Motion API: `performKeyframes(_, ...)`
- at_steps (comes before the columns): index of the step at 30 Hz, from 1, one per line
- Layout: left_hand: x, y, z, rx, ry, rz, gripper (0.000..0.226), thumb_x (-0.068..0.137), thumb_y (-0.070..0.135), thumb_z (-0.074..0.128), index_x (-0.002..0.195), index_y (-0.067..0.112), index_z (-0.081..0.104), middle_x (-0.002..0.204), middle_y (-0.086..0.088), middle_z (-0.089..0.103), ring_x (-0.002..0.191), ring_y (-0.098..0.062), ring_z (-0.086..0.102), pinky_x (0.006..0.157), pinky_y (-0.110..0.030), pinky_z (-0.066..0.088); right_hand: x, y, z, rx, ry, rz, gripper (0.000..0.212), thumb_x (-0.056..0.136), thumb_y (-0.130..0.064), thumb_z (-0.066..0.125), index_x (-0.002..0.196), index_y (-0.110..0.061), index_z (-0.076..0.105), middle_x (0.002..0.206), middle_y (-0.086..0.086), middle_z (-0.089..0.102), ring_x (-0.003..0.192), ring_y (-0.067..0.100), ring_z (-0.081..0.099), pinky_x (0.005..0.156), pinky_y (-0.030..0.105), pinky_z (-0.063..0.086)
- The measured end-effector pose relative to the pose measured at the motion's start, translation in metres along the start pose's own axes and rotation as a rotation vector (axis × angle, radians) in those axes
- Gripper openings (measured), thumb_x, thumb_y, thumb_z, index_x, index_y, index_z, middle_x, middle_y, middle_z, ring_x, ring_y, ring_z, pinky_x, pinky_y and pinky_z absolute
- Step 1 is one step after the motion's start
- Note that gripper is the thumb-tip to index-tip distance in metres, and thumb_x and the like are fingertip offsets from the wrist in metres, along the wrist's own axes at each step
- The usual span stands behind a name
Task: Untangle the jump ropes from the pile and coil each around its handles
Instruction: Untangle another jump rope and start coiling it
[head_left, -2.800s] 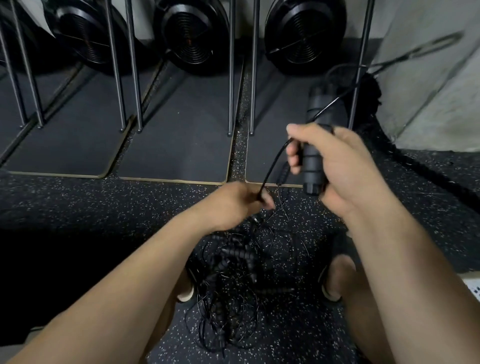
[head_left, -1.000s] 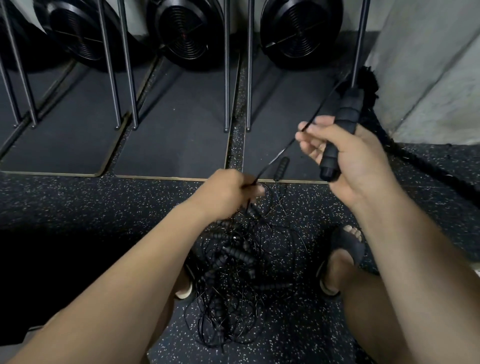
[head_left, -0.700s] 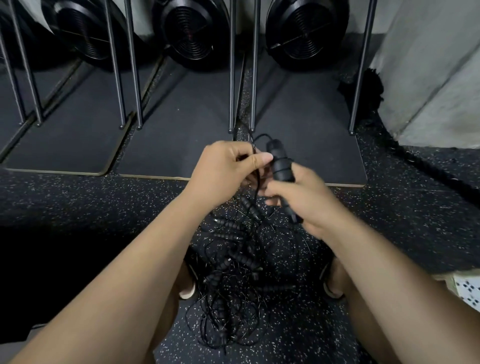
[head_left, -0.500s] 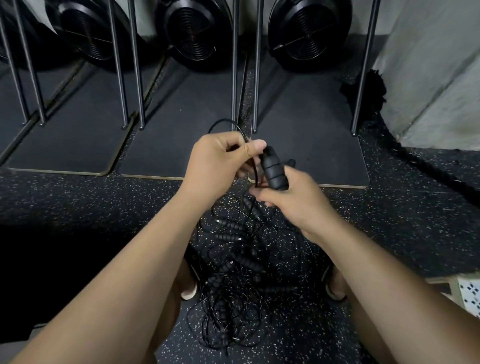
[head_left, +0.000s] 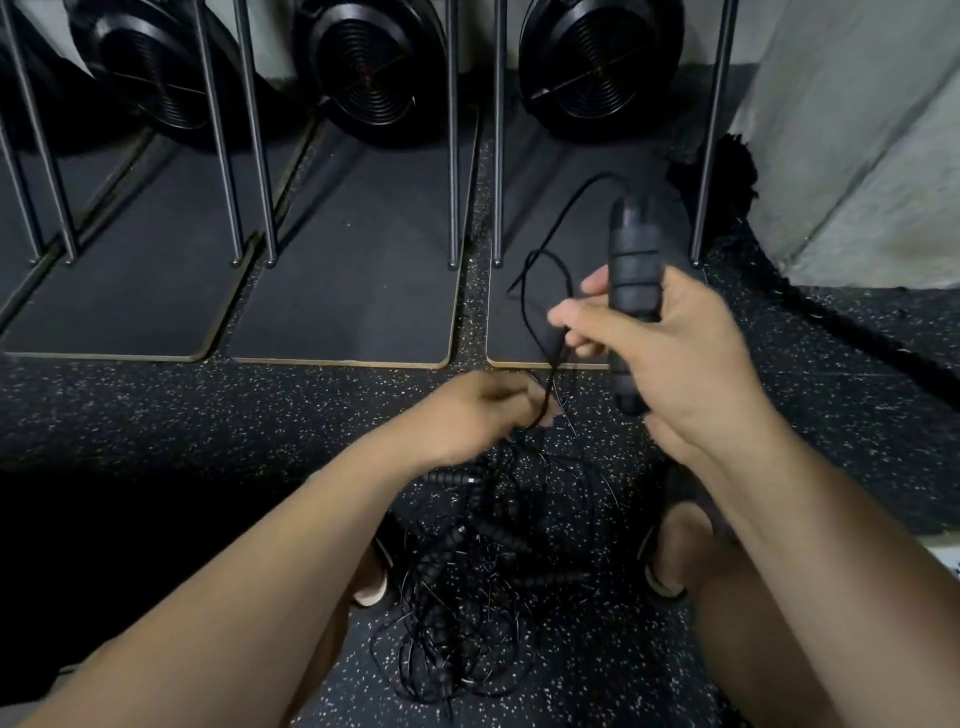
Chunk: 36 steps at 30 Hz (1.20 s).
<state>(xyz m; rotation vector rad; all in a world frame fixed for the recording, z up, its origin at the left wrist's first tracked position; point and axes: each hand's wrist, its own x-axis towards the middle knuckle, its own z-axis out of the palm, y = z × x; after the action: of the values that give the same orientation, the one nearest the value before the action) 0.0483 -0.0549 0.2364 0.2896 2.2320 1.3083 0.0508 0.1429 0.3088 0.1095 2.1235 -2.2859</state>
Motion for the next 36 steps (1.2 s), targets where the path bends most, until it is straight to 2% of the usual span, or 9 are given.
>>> performKeyframes(4,0.007,-0.010,0.019,0.217,-0.092,-0.013,0.014,0.105,0.033,0.067,0.114,0.030,0.078,0.111,0.019,0.078,0.107,0.003,0.071,0.106,-0.029,0.054,0.006,-0.014,-0.020,0.150,0.048,-0.064,0.029,0.086,0.003,0.083,0.104,-0.009,0.064,0.100,0.029,0.077,0.077,0.022,0.071,0.071,0.028,0.056)
performKeyframes(8,0.013,-0.015,0.023,0.435,0.025,-0.091,0.034,0.105,0.054,0.059,0.104,0.026,0.077,0.083,-0.003,0.075,0.072,-0.018,0.069,0.064,-0.034,0.049,0.013,-0.009,-0.029,0.211,0.097,-0.032,0.028,0.088,0.003,0.081,0.104,-0.009,0.062,0.101,0.033,0.074,0.078,0.022,0.070,0.071,0.029,0.056)
performKeyframes(10,0.015,-0.016,0.019,0.490,0.091,-0.075,0.042,0.106,0.056,0.056,0.099,0.020,0.075,0.081,-0.006,0.074,0.070,-0.024,0.069,0.058,-0.034,0.046,0.017,-0.005,-0.030,0.235,0.095,0.012,0.024,0.092,0.002,0.078,0.107,-0.008,0.061,0.106,0.031,0.076,0.081,0.022,0.072,0.072,0.030,0.057)
performKeyframes(13,0.014,-0.002,0.010,0.417,0.160,0.024,0.035,0.107,0.042,0.062,0.089,0.014,0.076,0.075,0.000,0.075,0.061,-0.007,0.067,0.055,-0.022,0.042,0.022,0.004,-0.028,0.224,0.089,0.117,0.027,0.093,-0.001,0.079,0.113,-0.008,0.062,0.110,0.024,0.078,0.085,0.026,0.077,0.069,0.031,0.059)
performKeyframes(21,-0.003,0.039,-0.023,-0.148,0.439,0.112,0.022,0.105,0.030,0.067,0.099,0.013,0.079,0.086,-0.003,0.081,0.076,-0.021,0.079,0.068,-0.027,0.061,0.009,0.044,0.004,0.084,0.024,0.349,0.027,0.090,0.007,0.072,0.105,-0.010,0.058,0.090,0.013,0.075,0.078,0.026,0.078,0.060,0.032,0.057)
performKeyframes(26,-0.008,0.042,-0.034,-0.441,0.523,0.142,0.031,0.105,0.028,0.067,0.102,-0.001,0.076,0.084,-0.011,0.077,0.070,-0.020,0.073,0.064,-0.029,0.059,-0.001,0.052,0.019,-0.224,-0.244,0.336,0.034,0.088,0.001,0.073,0.119,-0.010,0.067,0.100,0.003,0.083,0.092,0.023,0.079,0.075,0.042,0.058)
performKeyframes(29,-0.011,0.041,-0.040,-0.486,0.580,0.145,0.039,0.104,0.036,0.067,0.101,-0.002,0.074,0.084,-0.011,0.076,0.072,-0.021,0.071,0.069,-0.035,0.058,-0.007,0.052,0.025,-0.306,-0.214,0.265,0.027,0.090,-0.010,0.081,0.113,-0.011,0.068,0.095,0.003,0.083,0.089,0.023,0.081,0.085,0.050,0.063)
performKeyframes(33,-0.013,0.039,-0.038,-0.510,0.502,0.019,0.049,0.110,0.049,0.052,0.108,0.006,0.074,0.094,-0.015,0.078,0.083,-0.024,0.076,0.078,-0.037,0.060,-0.010,0.040,0.028,-0.225,-0.100,0.177,0.023,0.088,-0.004,0.082,0.106,-0.007,0.068,0.085,0.007,0.082,0.078,0.024,0.080,0.072,0.042,0.062)
performKeyframes(36,-0.008,0.030,-0.029,-0.396,0.372,-0.050,0.032,0.108,0.025,0.047,0.107,0.011,0.076,0.100,-0.007,0.081,0.089,-0.018,0.075,0.089,-0.042,0.060,-0.010,0.024,0.025,-0.082,-0.056,0.130,0.022,0.087,0.002,0.080,0.103,-0.004,0.066,0.090,0.017,0.081,0.077,0.029,0.078,0.071,0.039,0.059)
